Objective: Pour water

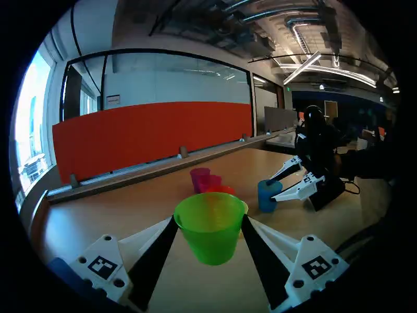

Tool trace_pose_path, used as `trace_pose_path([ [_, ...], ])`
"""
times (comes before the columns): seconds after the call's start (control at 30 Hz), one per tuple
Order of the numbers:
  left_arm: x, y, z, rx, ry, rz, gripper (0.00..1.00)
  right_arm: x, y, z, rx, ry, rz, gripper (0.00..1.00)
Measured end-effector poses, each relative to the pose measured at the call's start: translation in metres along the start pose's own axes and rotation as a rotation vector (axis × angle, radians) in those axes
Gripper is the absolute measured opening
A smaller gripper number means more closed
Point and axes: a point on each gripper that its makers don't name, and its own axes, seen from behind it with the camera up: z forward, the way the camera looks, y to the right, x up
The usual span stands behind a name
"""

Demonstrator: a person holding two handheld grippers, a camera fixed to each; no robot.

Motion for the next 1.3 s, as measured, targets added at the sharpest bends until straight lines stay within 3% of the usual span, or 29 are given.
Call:
trace_pose_path([
  [0.73, -0.002, -0.002, 0.0, 0.004, 0.002, -0.006, 0.87, 0.012, 0.001, -0.004, -0.007, 0.043, 0.02, 0.92],
  [1.3, 0.01, 0.005, -0.005, -0.003, 0.024, -0.001, 0.87, 0.075, -0.015, -0.029, -0.015, 0.219, 0.016, 0.91],
])
